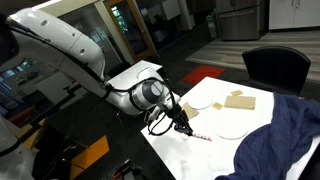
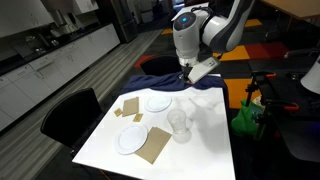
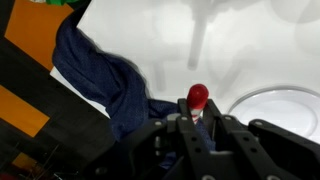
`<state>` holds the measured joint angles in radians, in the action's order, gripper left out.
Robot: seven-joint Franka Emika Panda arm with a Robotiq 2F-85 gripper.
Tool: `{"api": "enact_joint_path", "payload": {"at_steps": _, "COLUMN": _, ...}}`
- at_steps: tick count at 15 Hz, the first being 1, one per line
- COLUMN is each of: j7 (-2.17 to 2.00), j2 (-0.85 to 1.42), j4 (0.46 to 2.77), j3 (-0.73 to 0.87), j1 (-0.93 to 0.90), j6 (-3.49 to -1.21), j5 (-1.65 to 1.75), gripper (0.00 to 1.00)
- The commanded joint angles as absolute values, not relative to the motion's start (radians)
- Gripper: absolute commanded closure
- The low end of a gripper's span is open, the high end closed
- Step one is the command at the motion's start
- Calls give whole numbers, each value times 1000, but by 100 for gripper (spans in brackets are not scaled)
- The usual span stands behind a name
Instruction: Put the marker on the table
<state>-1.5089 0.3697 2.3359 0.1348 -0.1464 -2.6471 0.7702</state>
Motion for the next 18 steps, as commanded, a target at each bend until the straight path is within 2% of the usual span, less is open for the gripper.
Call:
{"api": "enact_joint_path", "payload": {"at_steps": 1, "j7": -1470, "j2": 471, "j4": 2273, "j3": 131, "j1": -128, "j6": -2704, "j5": 727, "gripper": 95}}
{"api": "enact_joint_path", "payload": {"at_steps": 9, "j7": -1365, "j2": 651, "j4": 2180, "j3": 173, "j1": -148, "j6": -2785, "j5": 586, "gripper": 95}}
{"api": "enact_joint_path", "payload": {"at_steps": 17, "j7": -1173, "j2": 731, "j4": 2139, "j3": 214, "j1": -185, "j6": -2849, "j5": 377, "gripper": 95}}
{"api": "enact_joint_path", "payload": {"at_steps": 18, "j7": -1148, "j2": 735, "j4": 2135, "j3": 214, "j1": -188, "j6": -2846, "j5": 351, "gripper": 72}}
